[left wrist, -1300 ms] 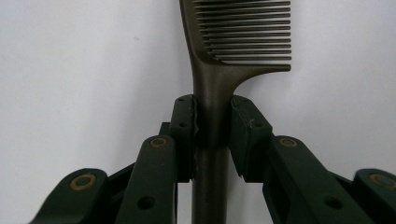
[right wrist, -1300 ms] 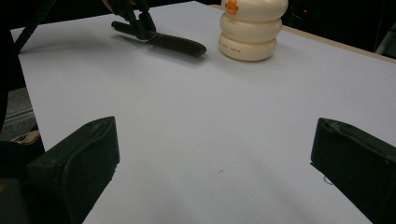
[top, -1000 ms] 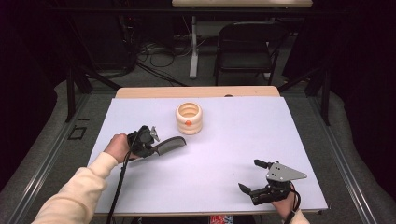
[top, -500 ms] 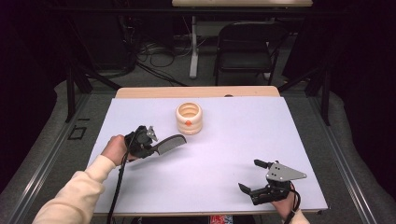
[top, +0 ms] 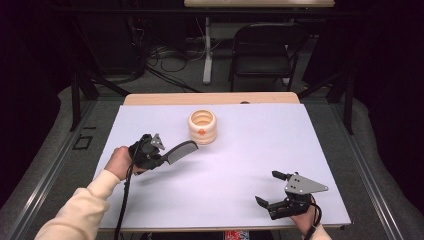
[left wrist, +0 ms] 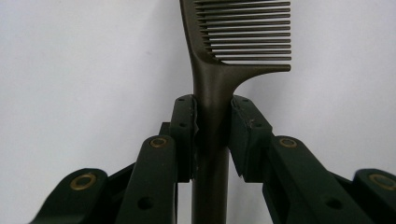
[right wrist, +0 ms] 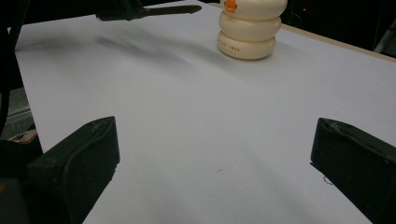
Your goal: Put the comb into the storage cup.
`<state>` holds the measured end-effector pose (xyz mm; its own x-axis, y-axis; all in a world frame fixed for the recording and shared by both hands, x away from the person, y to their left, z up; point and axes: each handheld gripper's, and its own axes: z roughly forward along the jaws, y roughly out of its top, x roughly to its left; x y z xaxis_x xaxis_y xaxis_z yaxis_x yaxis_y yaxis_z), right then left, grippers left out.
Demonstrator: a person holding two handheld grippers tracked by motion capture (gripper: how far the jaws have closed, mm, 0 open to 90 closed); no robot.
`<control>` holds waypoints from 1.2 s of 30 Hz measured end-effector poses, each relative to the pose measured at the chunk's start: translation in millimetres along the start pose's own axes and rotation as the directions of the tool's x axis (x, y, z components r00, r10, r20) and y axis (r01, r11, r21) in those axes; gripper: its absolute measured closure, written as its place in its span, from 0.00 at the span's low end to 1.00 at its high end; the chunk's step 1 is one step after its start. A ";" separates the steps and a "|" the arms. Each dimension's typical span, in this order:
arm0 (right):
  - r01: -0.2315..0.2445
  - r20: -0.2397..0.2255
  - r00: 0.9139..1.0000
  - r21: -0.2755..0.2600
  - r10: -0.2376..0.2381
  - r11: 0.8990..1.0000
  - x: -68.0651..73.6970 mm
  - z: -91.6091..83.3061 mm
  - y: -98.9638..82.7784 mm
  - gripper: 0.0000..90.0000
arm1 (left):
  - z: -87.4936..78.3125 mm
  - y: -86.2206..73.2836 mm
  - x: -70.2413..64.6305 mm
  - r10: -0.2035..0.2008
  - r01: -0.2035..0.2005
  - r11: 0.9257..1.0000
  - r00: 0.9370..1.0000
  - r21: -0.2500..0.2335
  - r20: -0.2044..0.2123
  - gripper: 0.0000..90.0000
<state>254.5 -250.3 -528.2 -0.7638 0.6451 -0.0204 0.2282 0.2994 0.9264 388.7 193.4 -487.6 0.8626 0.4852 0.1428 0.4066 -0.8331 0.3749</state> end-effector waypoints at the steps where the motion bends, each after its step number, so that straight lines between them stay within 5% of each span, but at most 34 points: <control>1: 0.000 -0.001 1.000 0.001 0.000 1.000 -0.3 -0.1 0.0 0.00 | -0.9 -0.5 0.1 0.000 0.000 1.000 1.000 -0.004 0.000 0.81; 15: 0.002 0.002 1.000 0.003 -0.002 1.000 -0.3 0.3 -0.1 0.01 | -10.0 -8.0 -0.6 -0.070 0.069 0.995 0.998 -0.070 -0.006 0.81; 36: 0.001 0.002 1.000 0.007 -0.001 1.000 -0.3 0.6 -0.1 0.01 | -15.5 -14.7 -3.7 -0.137 0.133 0.976 0.991 -0.175 -0.011 0.81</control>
<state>255.1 -250.1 -528.5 -0.7627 0.6464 -0.0224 0.2314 0.3050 0.9238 374.9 208.0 -479.4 0.7957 0.5974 0.0999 0.4584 -0.7018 0.5453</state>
